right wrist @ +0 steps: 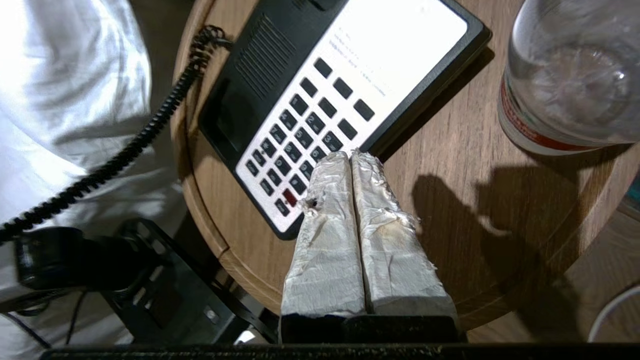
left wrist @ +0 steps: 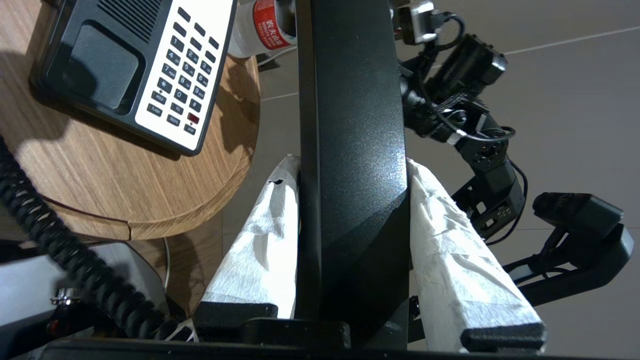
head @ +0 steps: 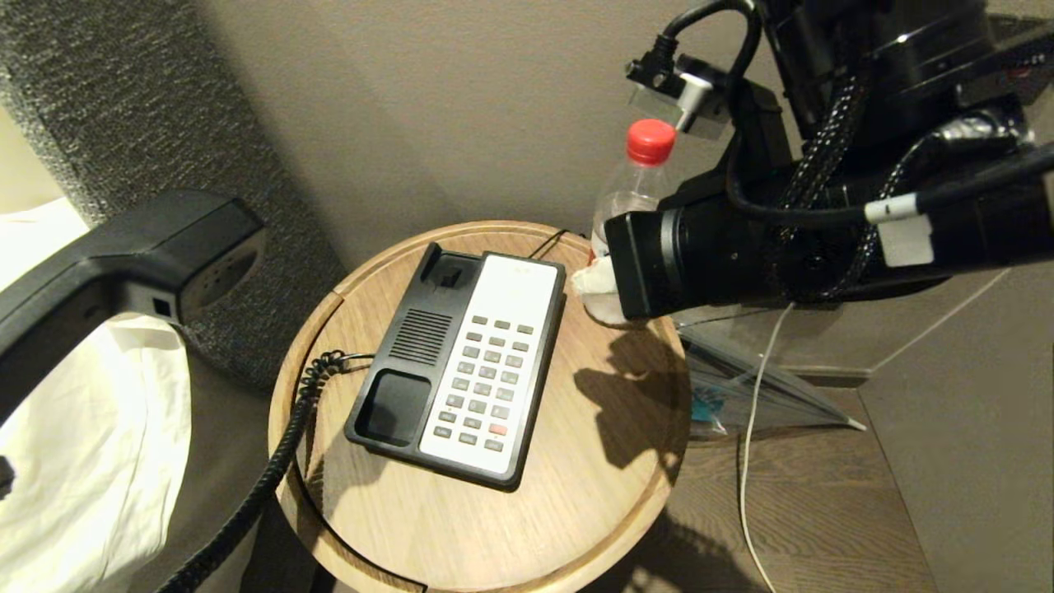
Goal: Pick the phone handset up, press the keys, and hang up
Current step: Dial the number
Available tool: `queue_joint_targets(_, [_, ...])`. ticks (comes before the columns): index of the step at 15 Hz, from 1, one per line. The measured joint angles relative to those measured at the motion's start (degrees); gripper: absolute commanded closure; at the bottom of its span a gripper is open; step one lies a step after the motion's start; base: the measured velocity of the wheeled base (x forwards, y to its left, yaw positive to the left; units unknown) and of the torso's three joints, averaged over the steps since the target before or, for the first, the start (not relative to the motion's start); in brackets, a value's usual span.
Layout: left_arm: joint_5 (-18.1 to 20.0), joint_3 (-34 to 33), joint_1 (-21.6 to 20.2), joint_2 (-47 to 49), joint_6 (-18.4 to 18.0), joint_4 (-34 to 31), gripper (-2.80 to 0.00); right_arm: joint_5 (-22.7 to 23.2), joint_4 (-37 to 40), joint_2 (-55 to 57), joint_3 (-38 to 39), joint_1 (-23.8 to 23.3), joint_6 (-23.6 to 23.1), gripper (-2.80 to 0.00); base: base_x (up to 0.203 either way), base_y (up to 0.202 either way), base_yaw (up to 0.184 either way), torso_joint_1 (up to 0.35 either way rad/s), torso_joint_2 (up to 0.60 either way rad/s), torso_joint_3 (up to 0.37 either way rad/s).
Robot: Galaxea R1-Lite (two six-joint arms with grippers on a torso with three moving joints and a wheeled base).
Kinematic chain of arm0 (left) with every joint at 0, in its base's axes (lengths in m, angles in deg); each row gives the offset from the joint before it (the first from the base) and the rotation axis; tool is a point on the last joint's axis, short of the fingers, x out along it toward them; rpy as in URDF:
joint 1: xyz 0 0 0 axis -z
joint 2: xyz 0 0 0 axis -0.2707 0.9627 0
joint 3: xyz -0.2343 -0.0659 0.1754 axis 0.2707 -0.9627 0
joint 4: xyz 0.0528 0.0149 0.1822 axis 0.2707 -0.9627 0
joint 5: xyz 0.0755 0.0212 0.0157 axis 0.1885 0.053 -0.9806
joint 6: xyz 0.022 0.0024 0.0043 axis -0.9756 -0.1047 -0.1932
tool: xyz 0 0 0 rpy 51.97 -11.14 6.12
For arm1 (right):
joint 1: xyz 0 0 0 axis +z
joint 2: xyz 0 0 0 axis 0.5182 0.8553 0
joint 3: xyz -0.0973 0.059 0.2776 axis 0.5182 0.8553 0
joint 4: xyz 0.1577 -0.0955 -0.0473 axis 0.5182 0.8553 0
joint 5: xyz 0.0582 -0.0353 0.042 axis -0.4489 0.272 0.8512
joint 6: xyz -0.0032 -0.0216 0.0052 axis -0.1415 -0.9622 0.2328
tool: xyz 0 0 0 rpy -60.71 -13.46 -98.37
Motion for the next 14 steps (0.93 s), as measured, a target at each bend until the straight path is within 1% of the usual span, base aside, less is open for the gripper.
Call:
queue_joint_targets(4, [0.00, -0.12, 0.00, -0.06, -0.02, -0.04, 0.00, -2.60, -0.28, 1.74, 0.48, 1.17, -0.20, 0.00, 0.000, 0.000, 0.000, 0.000, 0.00, 0.000])
queue_joint_targets(7, [0.00, -0.16, 0.04, -0.30, -0.02, -0.02, 0.00, -3.83, -0.45, 2.89, 0.38, 1.66, -2.38, 0.00, 0.000, 0.000, 0.000, 0.000, 0.00, 0.000])
queue_joint_targets(14, [0.72, -1.24, 0.04, -0.85, 0.06, -0.06, 0.00, -7.13, -0.12, 5.25, 0.77, 3.33, -3.67, 0.00, 0.000, 0.000, 0.000, 0.000, 0.00, 0.000])
